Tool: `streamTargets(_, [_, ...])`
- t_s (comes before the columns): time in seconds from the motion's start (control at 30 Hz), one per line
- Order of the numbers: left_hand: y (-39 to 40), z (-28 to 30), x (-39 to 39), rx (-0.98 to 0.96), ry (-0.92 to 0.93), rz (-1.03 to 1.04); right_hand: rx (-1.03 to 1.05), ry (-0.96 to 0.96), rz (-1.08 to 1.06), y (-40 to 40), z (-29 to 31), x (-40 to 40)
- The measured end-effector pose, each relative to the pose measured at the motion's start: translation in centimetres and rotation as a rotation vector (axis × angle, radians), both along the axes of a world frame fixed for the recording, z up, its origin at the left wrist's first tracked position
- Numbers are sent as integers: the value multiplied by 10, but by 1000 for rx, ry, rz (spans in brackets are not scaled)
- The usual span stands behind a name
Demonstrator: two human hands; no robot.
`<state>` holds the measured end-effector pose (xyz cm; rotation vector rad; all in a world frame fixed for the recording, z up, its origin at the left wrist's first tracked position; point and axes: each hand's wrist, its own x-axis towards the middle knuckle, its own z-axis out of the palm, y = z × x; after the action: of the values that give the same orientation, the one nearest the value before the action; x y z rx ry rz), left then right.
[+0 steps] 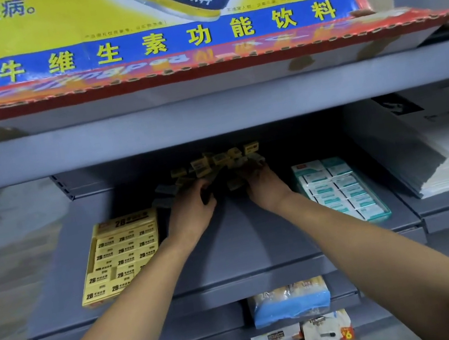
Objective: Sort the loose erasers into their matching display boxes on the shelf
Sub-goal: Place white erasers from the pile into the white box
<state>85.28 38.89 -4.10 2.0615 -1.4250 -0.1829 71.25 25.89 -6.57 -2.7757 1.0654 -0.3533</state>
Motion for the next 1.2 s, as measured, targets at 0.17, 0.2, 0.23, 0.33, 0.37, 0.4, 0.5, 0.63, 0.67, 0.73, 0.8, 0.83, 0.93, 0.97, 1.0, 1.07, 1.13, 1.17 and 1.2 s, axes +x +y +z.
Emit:
streamTargets(0.17, [6, 1, 2, -8, -4, -18, 63, -52, 18, 15, 7, 5])
streamTargets(0.2, [7, 1, 3, -5, -2, -22, 70, -47, 20, 18, 7, 5])
streamTargets(0.23, [10, 2, 3, -1, 0, -26, 74, -41, 14, 21, 7, 6])
streamTargets(0.33, [18, 0, 5, 1, 1, -38, 75, -60, 15, 31, 6, 8])
streamTargets(0.37, [20, 0, 6, 0, 6, -37, 74, -68, 24, 34, 6, 8])
streamTargets(0.4, [23, -1, 6, -3, 13, -35, 77, -87, 31, 38, 6, 7])
streamTargets(0.5, [32, -3, 7, -19, 25, -37, 39, -200, 67, 50, 9, 4])
streamTargets(0.63, [40, -2, 8, -33, 67, -30, -23, -327, 106, 63, 14, 2])
streamTargets(0.67, [42, -2, 8, -49, 72, -31, -29, -344, 110, 65, 16, 2])
streamTargets(0.73, [44, -1, 8, -89, 84, -40, -50, -368, 122, 68, 18, 1])
streamTargets(0.8, [47, -1, 7, -125, 93, -57, -57, -392, 135, 72, 19, 1])
streamTargets(0.83, [48, -1, 7, -138, 95, -63, -59, -401, 139, 74, 18, 0])
streamTargets(0.93, [52, 0, 7, -164, 82, -69, -65, -401, 157, 78, 17, 0])
streamTargets(0.97, [54, 0, 7, -171, 81, -74, -37, -420, 168, 80, 18, 0])
streamTargets(1.0, [55, 1, 8, -176, 81, -79, 28, -455, 170, 82, 19, 0])
streamTargets(1.07, [57, 2, 10, -190, 68, -94, 236, -526, 111, 88, 23, 0])
streamTargets(1.13, [59, 4, 12, -201, 56, -104, 463, -589, 27, 93, 27, 2])
streamTargets(1.17, [60, 3, 13, -205, 53, -105, 565, -624, 3, 93, 29, 3])
streamTargets(1.2, [59, 3, 14, -205, 57, -98, 657, -658, -2, 94, 30, 4])
